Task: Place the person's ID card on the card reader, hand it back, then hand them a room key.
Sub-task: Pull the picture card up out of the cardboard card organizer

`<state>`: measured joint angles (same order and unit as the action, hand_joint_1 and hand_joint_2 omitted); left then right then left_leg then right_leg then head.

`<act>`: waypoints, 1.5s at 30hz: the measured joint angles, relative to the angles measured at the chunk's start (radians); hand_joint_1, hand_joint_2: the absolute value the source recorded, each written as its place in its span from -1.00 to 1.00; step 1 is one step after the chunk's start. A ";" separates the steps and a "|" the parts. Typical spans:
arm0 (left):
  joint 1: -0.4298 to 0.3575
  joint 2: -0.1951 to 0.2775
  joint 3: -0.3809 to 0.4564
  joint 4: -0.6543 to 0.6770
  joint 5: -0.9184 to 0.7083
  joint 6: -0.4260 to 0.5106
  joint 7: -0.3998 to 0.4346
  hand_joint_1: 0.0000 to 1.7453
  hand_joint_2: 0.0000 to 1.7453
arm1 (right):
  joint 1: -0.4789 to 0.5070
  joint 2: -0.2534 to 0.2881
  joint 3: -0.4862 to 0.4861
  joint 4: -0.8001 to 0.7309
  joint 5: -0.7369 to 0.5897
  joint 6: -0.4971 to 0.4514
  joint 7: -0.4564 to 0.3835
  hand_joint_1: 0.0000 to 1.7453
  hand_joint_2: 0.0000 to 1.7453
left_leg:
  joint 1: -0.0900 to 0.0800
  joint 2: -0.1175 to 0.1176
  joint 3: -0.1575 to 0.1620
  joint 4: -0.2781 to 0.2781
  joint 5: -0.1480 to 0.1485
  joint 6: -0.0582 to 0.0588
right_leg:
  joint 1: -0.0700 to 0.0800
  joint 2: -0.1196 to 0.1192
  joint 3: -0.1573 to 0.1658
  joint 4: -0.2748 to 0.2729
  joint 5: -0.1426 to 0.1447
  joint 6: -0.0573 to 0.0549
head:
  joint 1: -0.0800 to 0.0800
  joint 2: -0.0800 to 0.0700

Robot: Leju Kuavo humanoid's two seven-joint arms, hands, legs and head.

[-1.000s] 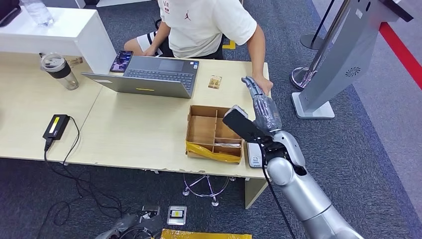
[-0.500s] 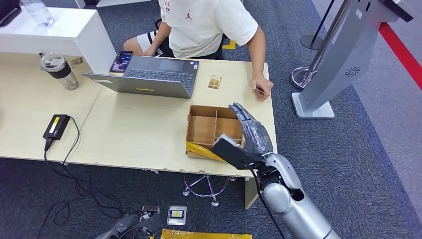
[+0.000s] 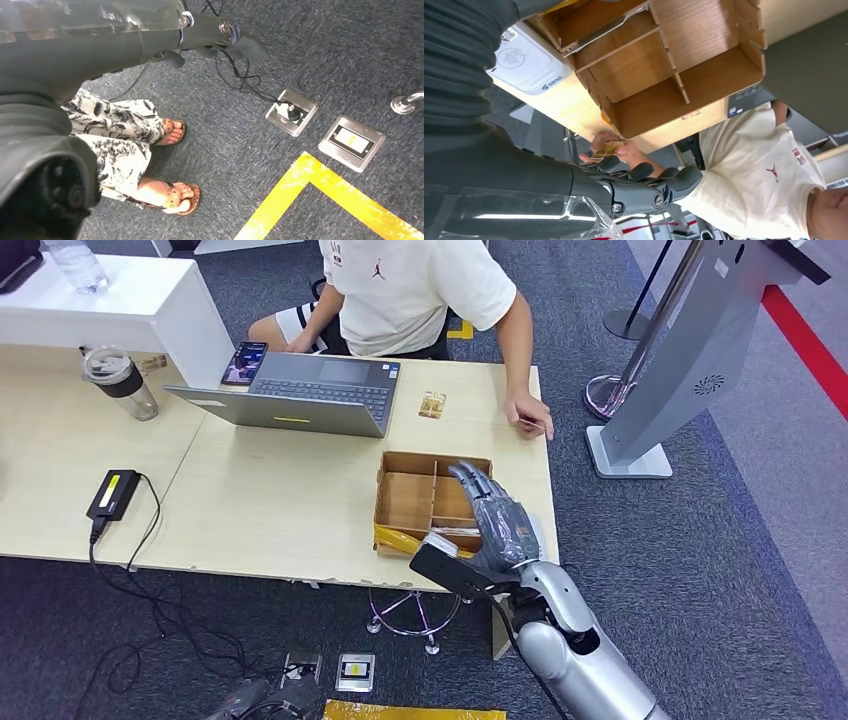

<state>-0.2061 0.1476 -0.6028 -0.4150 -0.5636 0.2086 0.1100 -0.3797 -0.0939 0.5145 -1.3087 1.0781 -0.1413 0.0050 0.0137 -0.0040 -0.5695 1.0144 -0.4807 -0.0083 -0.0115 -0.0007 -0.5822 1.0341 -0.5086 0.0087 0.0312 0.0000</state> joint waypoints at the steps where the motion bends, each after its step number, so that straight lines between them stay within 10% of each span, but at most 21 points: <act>1: 0.002 0.000 0.000 0.000 0.001 0.002 0.001 -1.00 -1.00 | -0.002 0.003 0.002 0.014 0.015 -0.016 -0.002 -1.00 1.00 | 0.000 0.000 0.000 0.000 0.000 0.000 | 0.000 0.000 0.000 0.000 0.000 0.000 | 0.000 0.000; 34: 0.004 0.011 -0.002 -0.028 -0.042 -0.043 0.025 -1.00 -1.00 | -0.103 0.071 -0.015 0.402 0.103 -0.174 -0.010 -1.00 1.00 | 0.000 0.000 0.001 0.000 0.000 0.000 | 0.000 0.000 0.000 0.000 0.000 0.000 | 0.000 0.000; 45: -0.014 0.011 -0.001 -0.028 -0.064 -0.050 0.024 -1.00 -1.00 | -0.102 0.071 -0.035 0.432 0.079 -0.244 -0.052 -0.58 1.00 | 0.000 0.000 0.001 0.000 0.000 0.000 | 0.000 0.001 0.000 0.000 0.000 0.000 | 0.000 0.000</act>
<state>-0.2200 0.1585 -0.6043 -0.4433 -0.6273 0.1588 0.1343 -0.4818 -0.0230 0.4800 -0.8769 1.1572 -0.3853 -0.0466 0.0137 -0.0036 -0.5688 1.0145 -0.4806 -0.0083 -0.0115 -0.0001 -0.5826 1.0341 -0.5086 0.0087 0.0312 0.0000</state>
